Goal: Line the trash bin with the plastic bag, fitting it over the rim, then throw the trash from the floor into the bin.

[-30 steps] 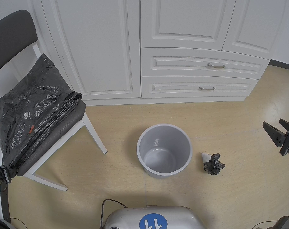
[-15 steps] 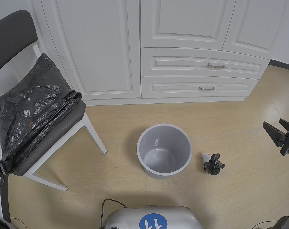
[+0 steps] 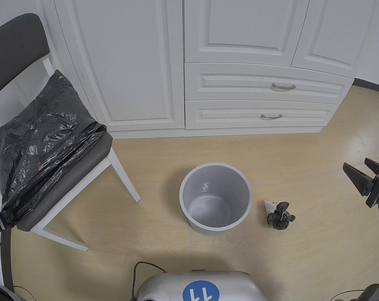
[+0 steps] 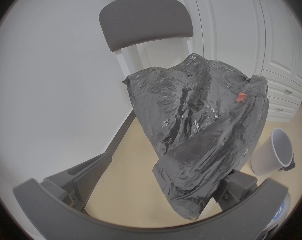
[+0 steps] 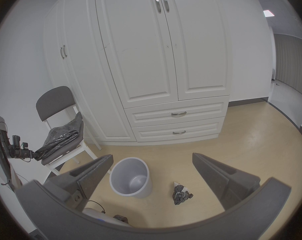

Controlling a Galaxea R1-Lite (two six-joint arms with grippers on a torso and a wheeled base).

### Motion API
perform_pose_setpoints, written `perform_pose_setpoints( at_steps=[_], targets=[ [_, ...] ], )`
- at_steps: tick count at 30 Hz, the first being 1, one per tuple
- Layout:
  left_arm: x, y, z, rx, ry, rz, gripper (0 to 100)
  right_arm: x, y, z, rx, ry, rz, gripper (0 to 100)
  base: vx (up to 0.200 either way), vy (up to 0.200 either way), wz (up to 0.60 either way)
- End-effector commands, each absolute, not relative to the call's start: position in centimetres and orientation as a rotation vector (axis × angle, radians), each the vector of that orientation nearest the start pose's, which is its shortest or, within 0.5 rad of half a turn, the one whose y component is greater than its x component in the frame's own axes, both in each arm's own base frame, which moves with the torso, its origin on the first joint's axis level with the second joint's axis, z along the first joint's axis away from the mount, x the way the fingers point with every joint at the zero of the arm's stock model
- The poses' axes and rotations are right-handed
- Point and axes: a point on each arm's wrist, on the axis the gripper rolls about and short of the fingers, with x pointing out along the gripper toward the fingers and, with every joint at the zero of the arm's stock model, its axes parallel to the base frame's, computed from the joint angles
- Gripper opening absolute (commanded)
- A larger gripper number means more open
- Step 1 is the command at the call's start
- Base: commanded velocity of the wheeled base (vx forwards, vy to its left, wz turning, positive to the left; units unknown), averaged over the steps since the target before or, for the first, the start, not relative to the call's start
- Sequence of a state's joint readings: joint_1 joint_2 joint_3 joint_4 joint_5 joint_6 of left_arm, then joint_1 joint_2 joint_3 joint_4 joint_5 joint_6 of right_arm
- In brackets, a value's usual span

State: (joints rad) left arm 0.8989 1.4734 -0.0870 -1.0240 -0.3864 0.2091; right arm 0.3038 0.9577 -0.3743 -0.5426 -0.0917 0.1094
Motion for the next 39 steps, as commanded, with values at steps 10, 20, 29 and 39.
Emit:
perform_pose_setpoints(
  at_steps=[10,20,29,39],
  targets=[
    [12.1,13.5,10.1,-0.026,0.36,0.457,0,10.8,3.5,20.8,0.116,0.045,0.245,100,0.0,0.0,0.0],
    [12.1,12.6,10.3,-0.017,0.339,0.413,0,10.6,3.7,20.5,0.117,0.056,0.29,100,0.0,0.0,0.0],
    [11.6,9.1,14.4,-0.032,0.098,0.139,0,12.1,5.6,22.3,0.11,0.047,0.448,100,0.0,0.0,0.0],
    [11.4,2.3,19.2,-0.152,-0.124,-0.312,0,12.8,8.1,22.3,0.104,0.09,0.563,100,0.0,0.0,0.0]
  ],
)
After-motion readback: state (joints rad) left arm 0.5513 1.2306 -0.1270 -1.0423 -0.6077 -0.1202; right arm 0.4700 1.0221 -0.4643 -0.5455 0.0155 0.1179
